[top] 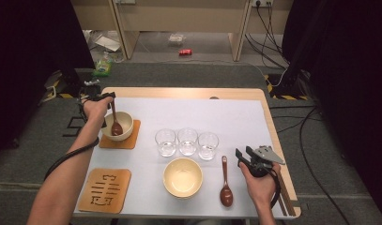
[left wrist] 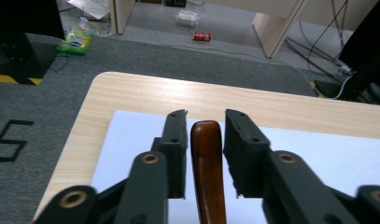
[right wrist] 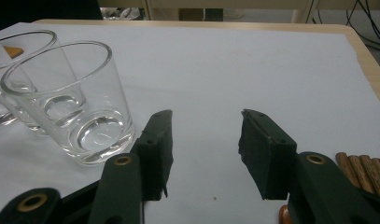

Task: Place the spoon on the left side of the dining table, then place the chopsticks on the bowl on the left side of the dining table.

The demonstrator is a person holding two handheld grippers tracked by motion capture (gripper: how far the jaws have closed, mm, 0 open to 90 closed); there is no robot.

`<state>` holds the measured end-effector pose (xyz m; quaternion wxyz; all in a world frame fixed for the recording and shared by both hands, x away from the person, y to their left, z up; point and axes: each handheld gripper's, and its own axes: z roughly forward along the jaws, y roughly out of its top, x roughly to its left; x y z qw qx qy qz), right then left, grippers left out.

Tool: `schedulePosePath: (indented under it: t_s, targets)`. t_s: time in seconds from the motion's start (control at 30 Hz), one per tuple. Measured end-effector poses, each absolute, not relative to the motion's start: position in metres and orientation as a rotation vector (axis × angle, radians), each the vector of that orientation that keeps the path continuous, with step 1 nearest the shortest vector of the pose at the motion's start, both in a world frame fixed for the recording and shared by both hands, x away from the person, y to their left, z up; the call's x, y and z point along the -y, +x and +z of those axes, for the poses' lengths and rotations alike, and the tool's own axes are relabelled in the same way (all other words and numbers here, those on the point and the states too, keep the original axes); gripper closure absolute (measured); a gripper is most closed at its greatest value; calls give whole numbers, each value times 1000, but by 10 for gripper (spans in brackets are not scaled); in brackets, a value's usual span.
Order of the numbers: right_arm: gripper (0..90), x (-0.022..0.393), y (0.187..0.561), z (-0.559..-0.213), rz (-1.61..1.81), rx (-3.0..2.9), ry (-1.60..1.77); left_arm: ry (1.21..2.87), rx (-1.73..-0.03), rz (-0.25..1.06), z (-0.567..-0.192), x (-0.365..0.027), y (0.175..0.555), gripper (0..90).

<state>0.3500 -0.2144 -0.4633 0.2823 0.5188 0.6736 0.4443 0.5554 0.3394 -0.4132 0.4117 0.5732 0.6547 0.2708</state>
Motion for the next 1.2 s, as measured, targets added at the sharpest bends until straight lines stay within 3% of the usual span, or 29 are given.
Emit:
schedulePosePath:
  t_s: [0.23,0.43,0.8,1.2]
  targets:
    - [541,218,349,-461,1181,-1799,1401,1439,-1590,646,-396,-346,534,479]
    - [541,228,349,-456,1156,-1786,1437,1490,-1499,645,-384,-350,494,389]
    - [545,248,353,-445,1067,-1811,1502,1510,-1468,668,-413,-351,431,371]
    - [565,281,356,-435,912,-1890,1664,1491,-1443,665,-420,-349,410,373]
